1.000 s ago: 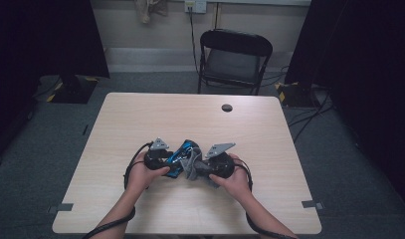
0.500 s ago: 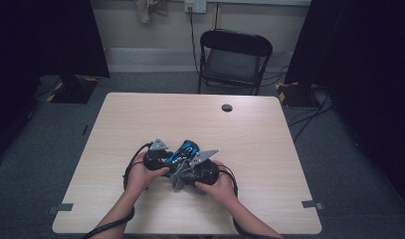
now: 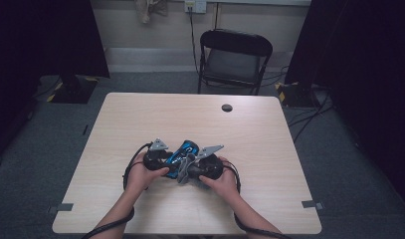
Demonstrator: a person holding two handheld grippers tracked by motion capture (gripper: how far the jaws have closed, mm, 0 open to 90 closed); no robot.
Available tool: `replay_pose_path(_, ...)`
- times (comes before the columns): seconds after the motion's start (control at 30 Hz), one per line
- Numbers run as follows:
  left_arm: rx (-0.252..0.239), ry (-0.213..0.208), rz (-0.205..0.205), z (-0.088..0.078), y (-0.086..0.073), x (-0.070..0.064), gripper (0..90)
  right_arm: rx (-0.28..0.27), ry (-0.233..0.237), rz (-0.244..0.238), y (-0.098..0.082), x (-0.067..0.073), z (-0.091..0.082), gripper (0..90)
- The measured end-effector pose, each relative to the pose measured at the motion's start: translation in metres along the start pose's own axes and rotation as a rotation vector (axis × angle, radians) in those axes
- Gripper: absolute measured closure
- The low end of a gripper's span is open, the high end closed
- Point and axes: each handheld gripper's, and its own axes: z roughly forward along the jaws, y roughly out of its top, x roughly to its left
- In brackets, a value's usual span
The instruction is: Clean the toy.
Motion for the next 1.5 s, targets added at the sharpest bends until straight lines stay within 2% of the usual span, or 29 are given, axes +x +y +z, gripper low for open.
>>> replay_pose_path(0.2,-0.002,0.000,0.001,0.000,-0.001,0.000,36.7,-0.006,-0.028,0.043,0.000,-0.017,-0.003,74.3)
replay_pose_path(0.37,0.000,0.000,0.001,-0.001,-0.001,0.000,36.7,-0.005,-0.046,0.058,0.001,-0.027,-0.005,74.3)
replay_pose_path(0.7,-0.002,0.000,-0.001,-0.001,-0.001,0.000,36.7,0.006,-0.055,0.051,0.004,-0.031,-0.005,74.3)
replay_pose_path(0.9,-0.004,0.000,0.000,-0.001,-0.001,0.000,36.7,-0.005,-0.073,0.080,0.001,-0.039,-0.008,74.3)
replay_pose_path(1.5,-0.010,-0.001,-0.001,-0.001,-0.002,0.000,36.7,-0.002,-0.106,0.082,0.001,-0.051,-0.011,74.3)
